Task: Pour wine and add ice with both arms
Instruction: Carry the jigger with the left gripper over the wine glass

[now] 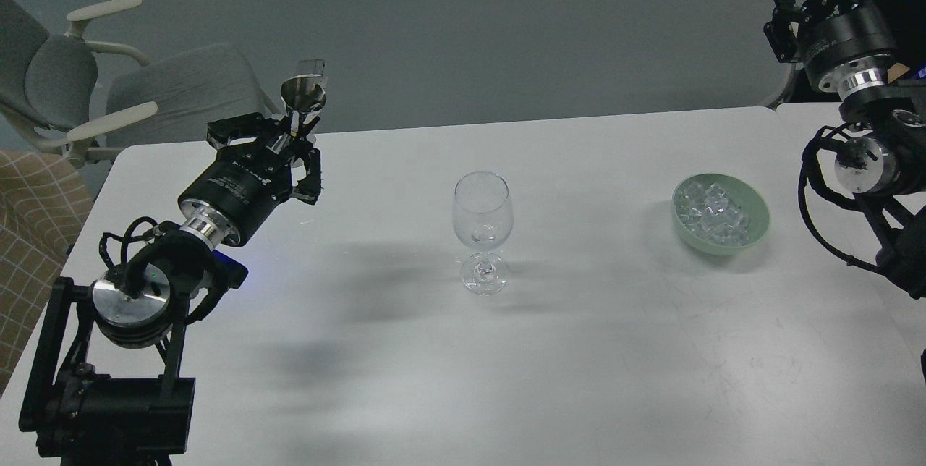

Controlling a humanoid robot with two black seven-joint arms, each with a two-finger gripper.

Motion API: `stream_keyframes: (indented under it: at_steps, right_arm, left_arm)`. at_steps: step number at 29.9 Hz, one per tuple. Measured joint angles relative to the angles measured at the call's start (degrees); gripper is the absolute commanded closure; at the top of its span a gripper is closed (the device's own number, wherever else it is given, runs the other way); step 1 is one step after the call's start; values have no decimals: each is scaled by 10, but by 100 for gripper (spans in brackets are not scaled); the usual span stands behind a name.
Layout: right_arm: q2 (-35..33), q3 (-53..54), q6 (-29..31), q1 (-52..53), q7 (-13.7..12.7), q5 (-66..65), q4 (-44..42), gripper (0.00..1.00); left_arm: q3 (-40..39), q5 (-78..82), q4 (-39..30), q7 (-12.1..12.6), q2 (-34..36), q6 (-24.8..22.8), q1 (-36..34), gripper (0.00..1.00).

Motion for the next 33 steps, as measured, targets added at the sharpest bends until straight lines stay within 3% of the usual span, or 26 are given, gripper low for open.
stream_keyframes:
  at_steps: [8, 33]
  right_arm:
    - [1, 0, 0, -6, 0, 0, 4, 0]
    - [3, 0, 0, -17, 0, 0, 7, 0]
  left_arm:
    - [82, 4, -70, 2, -5, 33, 34, 100]
    - [154, 130, -64, 2, -29, 60, 24, 100]
